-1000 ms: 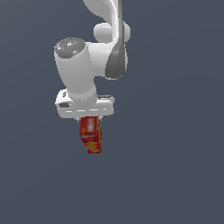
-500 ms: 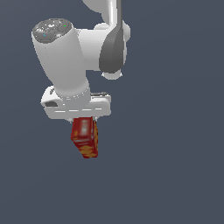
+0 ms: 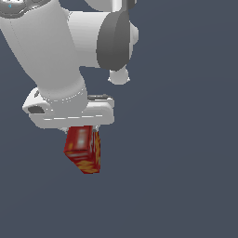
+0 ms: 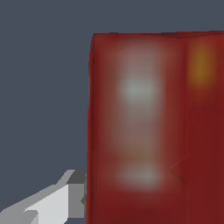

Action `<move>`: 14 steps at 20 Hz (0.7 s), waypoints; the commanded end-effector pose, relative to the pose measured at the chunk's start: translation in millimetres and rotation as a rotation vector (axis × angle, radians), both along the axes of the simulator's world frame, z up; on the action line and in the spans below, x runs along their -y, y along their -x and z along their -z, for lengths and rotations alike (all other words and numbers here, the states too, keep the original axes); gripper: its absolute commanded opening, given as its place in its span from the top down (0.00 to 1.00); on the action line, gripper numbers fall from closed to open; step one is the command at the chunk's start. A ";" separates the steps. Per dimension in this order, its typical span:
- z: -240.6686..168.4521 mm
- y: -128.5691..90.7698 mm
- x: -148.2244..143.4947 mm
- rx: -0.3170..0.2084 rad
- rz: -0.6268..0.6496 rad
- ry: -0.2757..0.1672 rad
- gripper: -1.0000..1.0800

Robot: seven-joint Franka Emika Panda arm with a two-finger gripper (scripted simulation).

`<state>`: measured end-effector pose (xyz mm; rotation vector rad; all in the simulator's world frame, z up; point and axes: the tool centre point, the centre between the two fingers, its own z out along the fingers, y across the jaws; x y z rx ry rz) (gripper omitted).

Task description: Pick up the object and move it to a goal position.

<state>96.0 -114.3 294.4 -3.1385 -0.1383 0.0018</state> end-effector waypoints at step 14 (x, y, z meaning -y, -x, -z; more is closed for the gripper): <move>-38.1 -33.5 9.4 0.001 0.000 0.000 1.00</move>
